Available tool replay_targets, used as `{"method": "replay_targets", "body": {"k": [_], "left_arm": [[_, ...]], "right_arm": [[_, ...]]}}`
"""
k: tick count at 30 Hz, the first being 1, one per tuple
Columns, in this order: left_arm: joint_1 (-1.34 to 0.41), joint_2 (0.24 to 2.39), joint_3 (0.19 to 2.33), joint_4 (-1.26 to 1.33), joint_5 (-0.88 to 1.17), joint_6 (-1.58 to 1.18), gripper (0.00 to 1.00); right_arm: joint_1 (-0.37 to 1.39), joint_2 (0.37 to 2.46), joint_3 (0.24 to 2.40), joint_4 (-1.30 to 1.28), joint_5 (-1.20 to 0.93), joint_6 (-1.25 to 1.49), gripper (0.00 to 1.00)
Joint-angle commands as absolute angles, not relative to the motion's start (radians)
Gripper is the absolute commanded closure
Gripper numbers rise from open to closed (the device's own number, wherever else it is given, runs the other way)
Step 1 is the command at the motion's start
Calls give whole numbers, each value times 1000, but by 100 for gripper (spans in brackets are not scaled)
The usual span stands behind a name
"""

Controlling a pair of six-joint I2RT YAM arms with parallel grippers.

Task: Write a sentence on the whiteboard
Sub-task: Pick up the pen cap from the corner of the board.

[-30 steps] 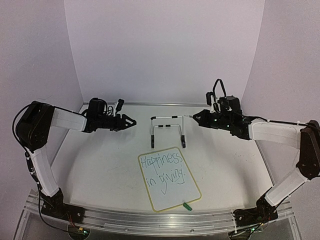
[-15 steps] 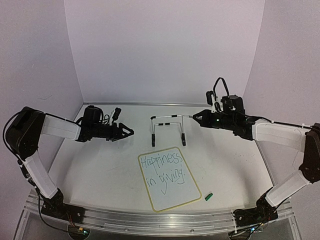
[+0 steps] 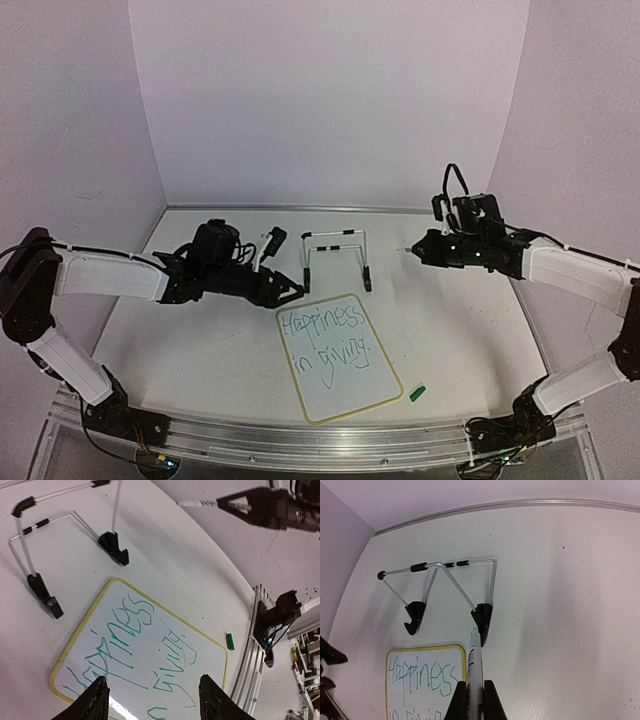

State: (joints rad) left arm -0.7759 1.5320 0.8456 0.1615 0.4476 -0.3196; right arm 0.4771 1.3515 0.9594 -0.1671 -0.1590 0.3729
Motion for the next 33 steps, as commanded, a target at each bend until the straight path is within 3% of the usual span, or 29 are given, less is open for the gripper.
{"method": "replay_targets", "body": {"k": [1, 7, 13, 22, 33], "left_arm": [[-960, 1504, 902, 90, 207, -297, 41], [-1245, 1658, 992, 89, 8, -320, 41], [-1443, 1912, 1267, -25, -94, -299, 41], [-1493, 2162, 1552, -200, -122, -260, 40], [-1493, 2299, 1710, -271, -146, -220, 43]], "right_arm": [[464, 1244, 928, -209, -53, 382, 100], [463, 1119, 871, -195, -1, 341, 100], [463, 1017, 840, -194, 31, 292, 100], [464, 946, 809, -176, 35, 302, 100], [464, 904, 780, -176, 42, 287, 100]]}}
